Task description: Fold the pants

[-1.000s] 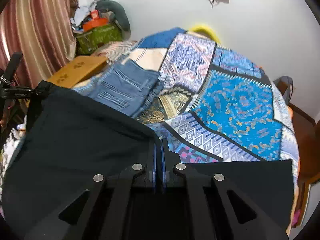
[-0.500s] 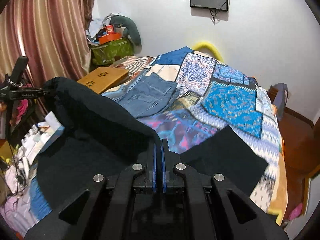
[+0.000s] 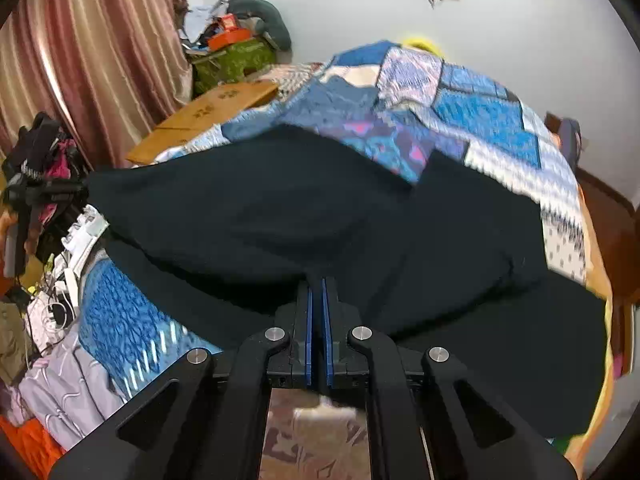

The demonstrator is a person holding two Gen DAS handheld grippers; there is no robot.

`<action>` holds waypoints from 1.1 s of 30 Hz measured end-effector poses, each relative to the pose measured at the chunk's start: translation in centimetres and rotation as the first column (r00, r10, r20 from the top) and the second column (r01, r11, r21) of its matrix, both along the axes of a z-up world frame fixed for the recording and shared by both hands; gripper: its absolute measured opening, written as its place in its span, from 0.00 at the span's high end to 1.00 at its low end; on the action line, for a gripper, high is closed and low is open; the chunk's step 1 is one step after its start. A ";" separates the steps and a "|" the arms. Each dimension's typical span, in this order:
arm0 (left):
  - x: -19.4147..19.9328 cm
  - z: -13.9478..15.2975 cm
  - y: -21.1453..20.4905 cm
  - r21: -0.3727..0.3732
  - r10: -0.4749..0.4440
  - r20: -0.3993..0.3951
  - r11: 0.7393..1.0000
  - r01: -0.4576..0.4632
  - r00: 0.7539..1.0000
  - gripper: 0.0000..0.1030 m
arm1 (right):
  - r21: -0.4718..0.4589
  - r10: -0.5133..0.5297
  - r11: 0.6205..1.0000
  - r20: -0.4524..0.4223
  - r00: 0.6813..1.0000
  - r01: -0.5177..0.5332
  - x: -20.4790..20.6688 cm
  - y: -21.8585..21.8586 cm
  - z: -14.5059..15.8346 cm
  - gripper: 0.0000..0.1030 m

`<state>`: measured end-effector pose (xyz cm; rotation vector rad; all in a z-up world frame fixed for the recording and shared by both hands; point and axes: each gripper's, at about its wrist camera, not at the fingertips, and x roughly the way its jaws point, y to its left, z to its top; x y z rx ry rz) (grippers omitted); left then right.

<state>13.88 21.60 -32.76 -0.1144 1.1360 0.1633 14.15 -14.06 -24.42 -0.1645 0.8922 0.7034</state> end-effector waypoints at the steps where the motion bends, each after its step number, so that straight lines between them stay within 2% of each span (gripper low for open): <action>1: -0.2 -0.7 0.1 -0.005 0.004 -0.019 1.000 -0.005 1.000 0.89 | -0.001 -0.008 1.000 -0.010 1.000 0.008 0.0 -0.1 -0.4 0.95; 3: -0.9 -1.0 0.4 -0.004 0.015 -0.029 1.000 -0.015 0.999 0.89 | 0.000 -0.016 1.000 -0.038 0.999 0.016 -0.1 -0.3 -0.9 0.92; 6: -1.1 0.4 0.8 -0.001 0.027 -0.002 1.000 -0.027 1.000 0.89 | 0.006 -0.016 1.000 -0.084 0.996 0.017 -0.4 -0.8 -0.7 0.92; 9: -0.7 3.1 0.9 0.023 0.032 0.056 0.999 -0.034 0.998 0.89 | 0.009 -0.021 1.000 -0.069 0.997 0.022 -0.5 -1.5 0.4 0.89; 12: 0.5 6.1 0.6 0.023 0.022 0.115 0.999 -0.025 0.993 0.88 | 0.019 -0.045 0.999 -0.049 0.998 0.046 -0.9 -2.4 1.6 0.79; 13: 1.1 6.9 0.3 0.012 0.021 0.133 1.000 -0.023 0.991 0.86 | 0.018 -0.060 0.998 -0.030 0.998 0.060 -0.8 -2.8 2.1 0.73; 16: 2.9 8.8 -1.1 0.006 0.004 0.180 1.000 -0.005 0.984 0.75 | 0.034 -0.096 0.995 0.019 0.995 0.095 -0.3 -3.9 3.8 0.63; 19: 5.0 9.7 -3.1 0.006 -0.045 0.208 0.999 0.045 0.977 0.65 | 0.044 -0.130 0.991 0.052 0.990 0.128 1.0 -4.5 4.9 0.57; 21: 6.9 9.7 -4.7 0.009 -0.079 0.210 0.997 0.078 0.974 0.61 | 0.033 -0.148 0.989 0.072 0.986 0.146 2.5 -4.6 5.2 0.57; 23: 8.6 9.4 -6.0 0.017 -0.101 0.207 0.995 0.099 0.973 0.50 | 0.018 -0.162 0.987 0.081 0.983 0.161 4.2 -4.7 5.1 0.56; 28: 13.1 7.8 -8.6 0.021 -0.129 0.190 0.992 0.127 0.973 0.33 | -0.001 -0.191 0.982 0.038 0.981 0.191 9.7 -3.9 3.1 0.55; 33: 16.9 5.1 -10.0 0.020 -0.152 0.147 0.988 0.151 0.977 0.32 | -0.006 -0.208 0.978 -0.033 0.978 0.208 14.8 -2.3 0.5 0.55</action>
